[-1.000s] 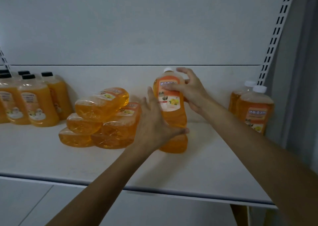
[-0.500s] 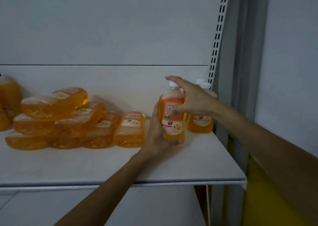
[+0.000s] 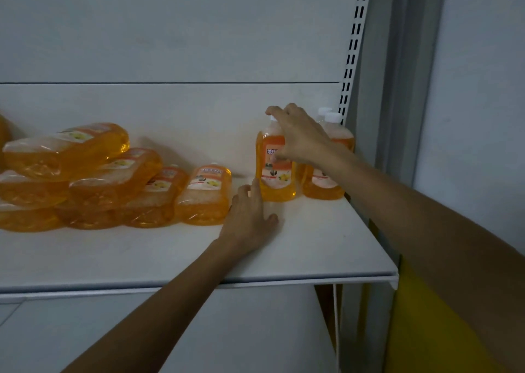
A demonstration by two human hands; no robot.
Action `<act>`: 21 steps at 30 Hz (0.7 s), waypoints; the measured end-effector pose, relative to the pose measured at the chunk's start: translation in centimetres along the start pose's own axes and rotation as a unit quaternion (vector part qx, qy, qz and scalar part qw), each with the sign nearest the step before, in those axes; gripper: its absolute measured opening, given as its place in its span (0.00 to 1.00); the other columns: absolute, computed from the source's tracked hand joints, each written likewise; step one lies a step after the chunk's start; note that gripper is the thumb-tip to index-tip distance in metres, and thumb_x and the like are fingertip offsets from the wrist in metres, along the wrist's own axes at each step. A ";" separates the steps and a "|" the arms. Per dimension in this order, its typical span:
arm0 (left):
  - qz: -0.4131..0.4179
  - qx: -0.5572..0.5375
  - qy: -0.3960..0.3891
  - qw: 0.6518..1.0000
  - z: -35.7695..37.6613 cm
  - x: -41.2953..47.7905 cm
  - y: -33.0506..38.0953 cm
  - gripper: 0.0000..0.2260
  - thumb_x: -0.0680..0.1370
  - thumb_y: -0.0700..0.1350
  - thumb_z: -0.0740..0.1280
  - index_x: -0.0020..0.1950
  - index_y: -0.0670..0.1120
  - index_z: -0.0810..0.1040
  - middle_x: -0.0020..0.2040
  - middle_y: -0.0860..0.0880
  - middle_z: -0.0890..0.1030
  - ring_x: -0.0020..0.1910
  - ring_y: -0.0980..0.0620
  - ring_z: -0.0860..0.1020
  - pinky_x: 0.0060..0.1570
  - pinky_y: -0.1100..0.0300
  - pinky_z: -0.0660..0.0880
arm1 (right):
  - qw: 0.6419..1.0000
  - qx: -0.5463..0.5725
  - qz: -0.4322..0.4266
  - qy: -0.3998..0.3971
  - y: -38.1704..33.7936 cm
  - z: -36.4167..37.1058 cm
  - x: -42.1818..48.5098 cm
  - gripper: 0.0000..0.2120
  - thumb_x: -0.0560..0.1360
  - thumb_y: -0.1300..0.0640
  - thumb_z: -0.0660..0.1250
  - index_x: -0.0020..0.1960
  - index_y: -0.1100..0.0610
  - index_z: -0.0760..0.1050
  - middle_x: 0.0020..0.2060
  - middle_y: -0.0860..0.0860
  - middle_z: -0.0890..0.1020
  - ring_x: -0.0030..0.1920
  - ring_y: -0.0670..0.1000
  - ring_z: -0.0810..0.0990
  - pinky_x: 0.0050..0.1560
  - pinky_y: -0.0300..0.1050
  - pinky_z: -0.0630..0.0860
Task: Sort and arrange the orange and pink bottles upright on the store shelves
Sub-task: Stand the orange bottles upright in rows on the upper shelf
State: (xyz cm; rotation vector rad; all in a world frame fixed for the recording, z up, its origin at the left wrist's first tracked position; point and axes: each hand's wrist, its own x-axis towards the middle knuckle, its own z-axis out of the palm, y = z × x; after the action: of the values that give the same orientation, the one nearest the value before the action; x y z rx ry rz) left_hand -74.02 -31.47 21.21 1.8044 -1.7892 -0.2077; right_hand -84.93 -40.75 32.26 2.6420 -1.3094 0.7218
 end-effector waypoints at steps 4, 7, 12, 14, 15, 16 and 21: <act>0.007 0.084 -0.037 0.996 0.0 0.0 0.3 0.23 0.79 0.50 0.59 0.72 0.44 0.61 0.69 0.43 0.67 0.67 0.46 0.66 0.64 0.54 0.65 | 1.000 -0.002 0.031 -0.001 0.5 1.1 1.5 0.43 0.67 0.61 0.76 0.74 0.54 0.56 0.67 0.58 0.64 0.66 0.57 0.66 0.53 0.46 0.73; 0.010 0.117 -0.042 0.992 0.1 0.2 0.3 0.20 0.79 0.50 0.57 0.70 0.44 0.65 0.67 0.44 0.69 0.65 0.46 0.66 0.64 0.53 0.65 | 0.999 0.008 0.036 0.001 0.7 1.6 2.3 0.44 0.67 0.63 0.76 0.74 0.55 0.56 0.68 0.58 0.63 0.67 0.57 0.66 0.56 0.47 0.74; 0.017 0.135 -0.049 0.990 0.2 0.2 0.2 0.18 0.80 0.50 0.56 0.66 0.43 0.68 0.65 0.44 0.70 0.63 0.47 0.67 0.62 0.54 0.66 | 0.998 -0.053 0.038 0.011 0.9 2.2 3.1 0.43 0.67 0.59 0.76 0.75 0.55 0.55 0.70 0.57 0.64 0.68 0.58 0.64 0.62 0.53 0.70; 0.020 0.143 -0.048 0.988 0.2 0.3 0.2 0.17 0.79 0.49 0.55 0.65 0.43 0.69 0.64 0.44 0.71 0.62 0.47 0.67 0.61 0.55 0.66 | 0.993 -0.113 0.036 0.011 0.9 2.2 3.4 0.43 0.68 0.56 0.76 0.75 0.54 0.55 0.70 0.57 0.65 0.69 0.59 0.64 0.63 0.55 0.66; 0.023 0.143 -0.045 0.988 0.1 0.3 0.3 0.17 0.79 0.49 0.55 0.65 0.43 0.69 0.64 0.44 0.71 0.62 0.47 0.67 0.61 0.55 0.66 | 0.990 -0.138 0.039 0.008 0.8 2.1 3.4 0.43 0.68 0.54 0.76 0.75 0.54 0.55 0.69 0.57 0.65 0.69 0.59 0.63 0.64 0.55 0.65; 0.027 0.141 -0.042 0.989 0.1 0.3 0.3 0.17 0.79 0.48 0.55 0.65 0.43 0.69 0.64 0.44 0.71 0.62 0.47 0.68 0.61 0.55 0.66 | 0.986 -0.158 0.042 0.006 0.7 2.1 3.4 0.42 0.68 0.53 0.75 0.75 0.53 0.54 0.69 0.58 0.65 0.69 0.60 0.63 0.64 0.55 0.65; 0.095 0.142 0.006 0.985 -0.5 -0.2 0.6 0.16 0.79 0.48 0.58 0.66 0.47 0.70 0.68 0.49 0.69 0.66 0.50 0.66 0.64 0.58 0.63 | 0.980 -0.195 0.007 0.027 0.2 2.2 3.0 0.41 0.71 0.56 0.71 0.76 0.54 0.52 0.73 0.62 0.56 0.72 0.62 0.56 0.70 0.54 0.57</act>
State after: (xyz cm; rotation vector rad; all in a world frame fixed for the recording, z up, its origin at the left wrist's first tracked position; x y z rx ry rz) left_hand -74.27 -31.08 21.89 1.8010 -2.0514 0.1388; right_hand -82.75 -43.71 31.66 2.2877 -1.3006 0.4751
